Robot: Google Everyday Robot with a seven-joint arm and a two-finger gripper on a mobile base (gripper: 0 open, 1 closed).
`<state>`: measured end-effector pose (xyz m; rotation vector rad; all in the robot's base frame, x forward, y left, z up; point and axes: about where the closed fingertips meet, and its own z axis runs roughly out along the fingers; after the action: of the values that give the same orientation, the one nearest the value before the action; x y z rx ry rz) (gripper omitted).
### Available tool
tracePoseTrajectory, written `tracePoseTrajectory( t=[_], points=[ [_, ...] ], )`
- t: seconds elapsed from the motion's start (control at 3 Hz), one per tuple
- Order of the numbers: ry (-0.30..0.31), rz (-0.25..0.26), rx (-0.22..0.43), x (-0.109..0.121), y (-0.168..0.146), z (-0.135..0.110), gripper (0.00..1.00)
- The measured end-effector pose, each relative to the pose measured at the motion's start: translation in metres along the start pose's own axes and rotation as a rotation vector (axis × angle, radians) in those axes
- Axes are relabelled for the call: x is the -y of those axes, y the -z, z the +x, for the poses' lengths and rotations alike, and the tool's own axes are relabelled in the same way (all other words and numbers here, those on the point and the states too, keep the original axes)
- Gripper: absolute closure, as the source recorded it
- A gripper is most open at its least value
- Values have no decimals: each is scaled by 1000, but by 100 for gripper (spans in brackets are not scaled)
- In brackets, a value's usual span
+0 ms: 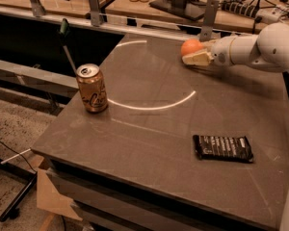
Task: Move orange near rxbar chocolate
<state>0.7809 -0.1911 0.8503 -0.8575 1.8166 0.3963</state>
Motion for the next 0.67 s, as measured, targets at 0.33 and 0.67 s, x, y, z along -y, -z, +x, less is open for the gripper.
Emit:
tracePoseTrajectory(
  t=[0.33,0.67],
  points=[
    [0,-4,0,-2,-3,0,69],
    [4,-67,54,-18,-1,-22,93]
  ],
)
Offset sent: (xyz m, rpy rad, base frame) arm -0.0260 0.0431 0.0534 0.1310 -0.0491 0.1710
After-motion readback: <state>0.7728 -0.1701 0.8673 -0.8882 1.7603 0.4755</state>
